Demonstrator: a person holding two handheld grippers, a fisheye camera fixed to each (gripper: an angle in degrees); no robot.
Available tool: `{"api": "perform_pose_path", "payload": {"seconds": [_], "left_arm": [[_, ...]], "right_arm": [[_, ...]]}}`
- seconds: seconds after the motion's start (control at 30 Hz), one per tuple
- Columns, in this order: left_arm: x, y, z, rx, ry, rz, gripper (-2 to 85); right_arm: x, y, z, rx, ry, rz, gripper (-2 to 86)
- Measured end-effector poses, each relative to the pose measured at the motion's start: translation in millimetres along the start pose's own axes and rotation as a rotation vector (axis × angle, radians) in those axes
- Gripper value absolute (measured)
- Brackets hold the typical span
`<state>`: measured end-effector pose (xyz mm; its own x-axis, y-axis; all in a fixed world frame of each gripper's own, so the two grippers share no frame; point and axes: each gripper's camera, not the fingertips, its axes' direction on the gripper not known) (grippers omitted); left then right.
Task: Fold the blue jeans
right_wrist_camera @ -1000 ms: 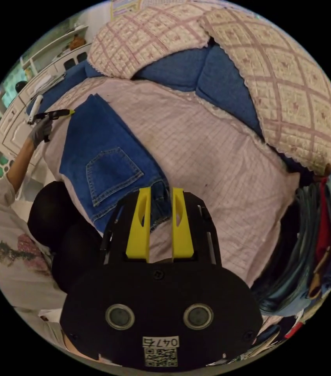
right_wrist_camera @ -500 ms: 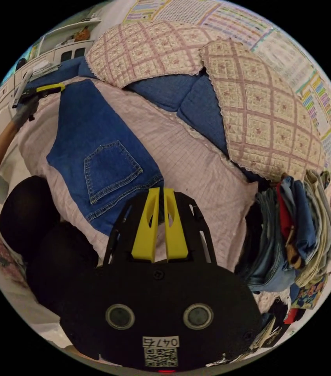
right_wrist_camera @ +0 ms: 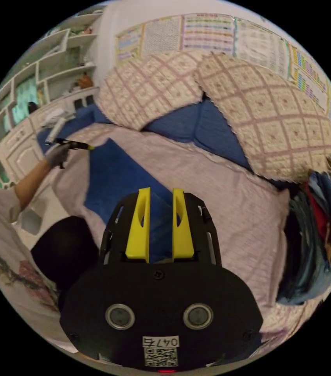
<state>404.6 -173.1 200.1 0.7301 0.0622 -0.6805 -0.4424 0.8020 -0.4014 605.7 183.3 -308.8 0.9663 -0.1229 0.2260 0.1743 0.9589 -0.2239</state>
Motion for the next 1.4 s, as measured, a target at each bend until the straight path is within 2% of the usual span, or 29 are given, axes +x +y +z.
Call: {"api": "perform_pose_path", "payload": {"seconds": [0.17,0.3,0.43,0.57,0.63,0.7,0.83,0.9,1.03,1.1,1.23,1.3,1.4], "left_arm": [[-14,-9,13,-0.039,0.088,-0.015,10.5],[-15,-9,7,-0.013,0.116,-0.006,6.3],[16,-8,-9,0.033,0.009,0.103,2.8],[61,-3,-24,0.078,-0.161,0.228,1.2],[88,1,-35,0.118,-0.217,0.283,0.6],[104,5,-45,0.150,-0.213,0.316,0.3],[135,17,-71,0.222,-0.138,0.381,-0.1],[148,22,-79,0.249,-0.121,0.408,-0.2],[187,35,-88,0.294,-0.072,0.486,-0.3],[209,41,-85,0.304,-0.041,0.527,-0.3],[254,54,-72,0.323,-0.048,0.600,-0.3],[252,54,-65,0.339,-0.107,0.577,-0.1],[201,42,-56,0.342,-0.142,0.459,0.4]], "right_arm": [[-70,-29,46,-0.074,0.013,-0.189,5.3],[-87,-42,79,-0.107,-0.060,-0.175,5.1],[-93,-54,106,-0.122,-0.110,-0.118,5.9],[-106,-65,139,-0.137,-0.030,-0.110,8.1],[-109,-65,171,-0.209,0.011,-0.126,8.9],[-113,-53,223,-0.347,-0.033,-0.127,9.8],[-120,-45,211,-0.262,-0.059,-0.114,10.2],[-133,-38,186,-0.139,-0.113,-0.131,9.9],[-159,-26,202,-0.182,-0.133,-0.200,9.6],[-173,-15,242,-0.273,-0.138,-0.232,9.6],[-156,-15,227,-0.194,-0.206,-0.130,8.9],[-145,-13,207,-0.113,-0.209,-0.087,8.2],[-143,-7,198,-0.108,-0.172,-0.086,7.7]]}}
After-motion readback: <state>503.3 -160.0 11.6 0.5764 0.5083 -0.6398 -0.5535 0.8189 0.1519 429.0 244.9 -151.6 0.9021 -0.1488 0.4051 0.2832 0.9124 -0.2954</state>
